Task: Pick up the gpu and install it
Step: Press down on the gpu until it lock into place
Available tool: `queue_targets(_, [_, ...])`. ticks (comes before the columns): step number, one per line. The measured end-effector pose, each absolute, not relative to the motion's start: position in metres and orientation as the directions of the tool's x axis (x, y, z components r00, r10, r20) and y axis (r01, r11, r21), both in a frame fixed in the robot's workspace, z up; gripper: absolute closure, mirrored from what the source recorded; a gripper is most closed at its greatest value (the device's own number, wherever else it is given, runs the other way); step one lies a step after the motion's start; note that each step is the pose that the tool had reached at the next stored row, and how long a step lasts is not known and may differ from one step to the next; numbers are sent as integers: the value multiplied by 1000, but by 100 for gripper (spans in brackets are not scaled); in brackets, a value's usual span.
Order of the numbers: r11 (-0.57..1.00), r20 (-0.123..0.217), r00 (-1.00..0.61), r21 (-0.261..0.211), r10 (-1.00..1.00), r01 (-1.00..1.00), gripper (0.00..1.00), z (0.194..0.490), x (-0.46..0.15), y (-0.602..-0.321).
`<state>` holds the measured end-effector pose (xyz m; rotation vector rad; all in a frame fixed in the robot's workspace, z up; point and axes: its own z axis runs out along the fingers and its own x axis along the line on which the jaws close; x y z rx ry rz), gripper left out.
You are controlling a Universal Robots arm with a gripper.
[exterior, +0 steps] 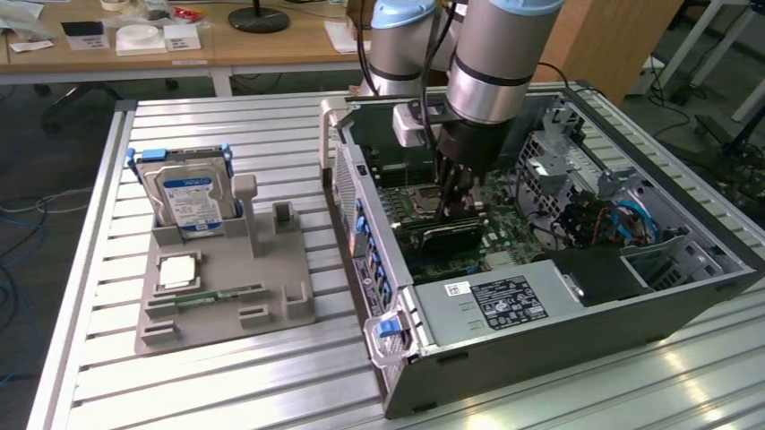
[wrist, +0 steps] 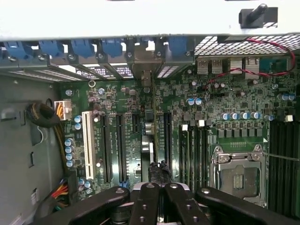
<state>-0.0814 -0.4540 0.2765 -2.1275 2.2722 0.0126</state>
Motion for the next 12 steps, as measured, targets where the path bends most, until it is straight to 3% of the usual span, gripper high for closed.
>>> queue_targets(12, [66,-27,-65,-14,-998,-998,89,272,-82,-454])
